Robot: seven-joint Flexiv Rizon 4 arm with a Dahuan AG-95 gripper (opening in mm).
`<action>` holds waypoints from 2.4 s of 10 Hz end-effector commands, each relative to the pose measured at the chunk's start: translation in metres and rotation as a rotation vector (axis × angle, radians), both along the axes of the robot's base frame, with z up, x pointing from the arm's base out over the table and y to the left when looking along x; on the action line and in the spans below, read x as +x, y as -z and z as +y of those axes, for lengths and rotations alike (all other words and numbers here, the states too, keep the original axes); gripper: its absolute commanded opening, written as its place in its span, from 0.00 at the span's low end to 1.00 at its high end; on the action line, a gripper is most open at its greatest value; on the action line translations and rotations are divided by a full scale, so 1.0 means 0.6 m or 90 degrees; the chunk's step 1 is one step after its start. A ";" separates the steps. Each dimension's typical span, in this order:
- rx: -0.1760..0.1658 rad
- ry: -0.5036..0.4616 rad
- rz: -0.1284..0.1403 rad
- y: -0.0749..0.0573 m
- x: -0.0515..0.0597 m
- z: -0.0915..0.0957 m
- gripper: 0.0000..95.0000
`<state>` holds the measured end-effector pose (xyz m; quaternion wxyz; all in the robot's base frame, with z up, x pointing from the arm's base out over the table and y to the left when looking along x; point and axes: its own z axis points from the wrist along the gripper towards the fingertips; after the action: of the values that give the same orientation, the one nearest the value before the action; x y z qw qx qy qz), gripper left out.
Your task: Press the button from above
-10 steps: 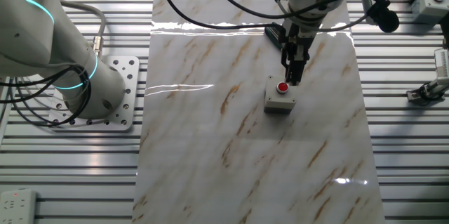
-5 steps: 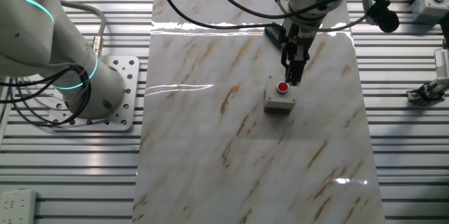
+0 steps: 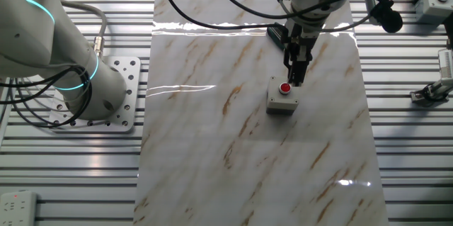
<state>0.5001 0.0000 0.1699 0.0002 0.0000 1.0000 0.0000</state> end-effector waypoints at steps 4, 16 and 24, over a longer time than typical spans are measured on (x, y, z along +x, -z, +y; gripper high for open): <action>-0.020 0.019 0.139 -0.001 -0.001 -0.001 0.00; -0.001 0.023 0.067 0.021 -0.006 -0.072 0.00; 0.011 0.047 0.061 0.066 0.017 -0.038 0.00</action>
<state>0.5090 -0.0223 0.1295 -0.0461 0.0371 0.9982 0.0076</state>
